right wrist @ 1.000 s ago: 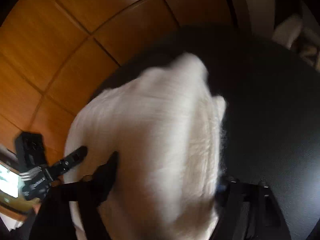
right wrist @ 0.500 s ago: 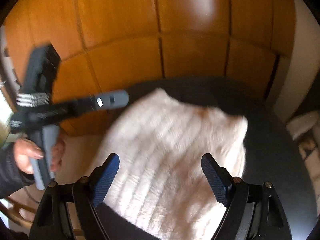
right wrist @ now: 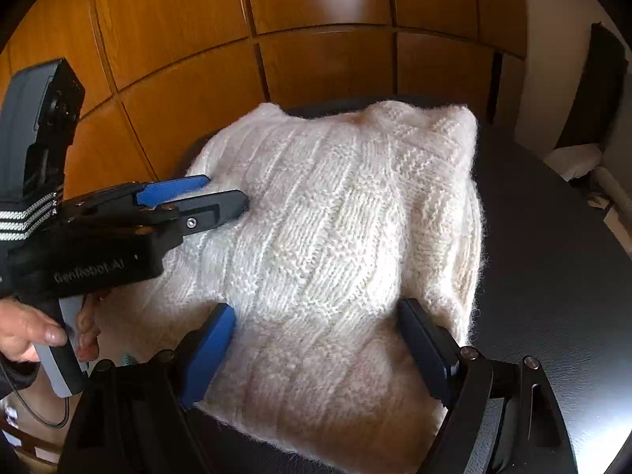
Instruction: Fold clothes
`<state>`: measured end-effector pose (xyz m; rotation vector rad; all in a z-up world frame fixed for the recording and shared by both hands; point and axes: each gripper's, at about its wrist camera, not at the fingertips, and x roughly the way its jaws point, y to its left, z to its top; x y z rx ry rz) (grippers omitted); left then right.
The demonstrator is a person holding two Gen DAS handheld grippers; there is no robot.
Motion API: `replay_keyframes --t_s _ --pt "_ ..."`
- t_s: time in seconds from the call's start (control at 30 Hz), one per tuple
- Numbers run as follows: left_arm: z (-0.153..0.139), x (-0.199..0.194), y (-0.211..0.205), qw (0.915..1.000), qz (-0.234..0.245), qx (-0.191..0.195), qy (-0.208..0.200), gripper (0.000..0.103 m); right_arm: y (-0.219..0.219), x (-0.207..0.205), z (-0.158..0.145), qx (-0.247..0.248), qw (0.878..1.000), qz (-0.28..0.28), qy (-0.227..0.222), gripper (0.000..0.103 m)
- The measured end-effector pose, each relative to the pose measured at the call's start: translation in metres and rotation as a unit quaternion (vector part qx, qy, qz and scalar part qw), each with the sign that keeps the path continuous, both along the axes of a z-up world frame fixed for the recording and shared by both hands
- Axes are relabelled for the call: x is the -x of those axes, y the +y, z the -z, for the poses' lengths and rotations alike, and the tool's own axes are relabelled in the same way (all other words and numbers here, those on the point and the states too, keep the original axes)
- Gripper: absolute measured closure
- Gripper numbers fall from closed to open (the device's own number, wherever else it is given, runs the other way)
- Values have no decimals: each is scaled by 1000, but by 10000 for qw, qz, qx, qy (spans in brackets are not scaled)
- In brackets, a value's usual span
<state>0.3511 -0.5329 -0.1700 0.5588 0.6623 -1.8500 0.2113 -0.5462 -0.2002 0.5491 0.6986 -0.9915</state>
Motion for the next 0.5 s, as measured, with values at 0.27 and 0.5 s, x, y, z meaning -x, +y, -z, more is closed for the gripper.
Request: replay_keyframes --t_s 0.27,0.5 --pt "-42 30 49 9995 -158 181 225 29 30 16 -59 326 9972 668 6 2" --pt "-24 133 163 9906 1324 -202 271 29 166 114 -26 79 9694 2445 189 0"
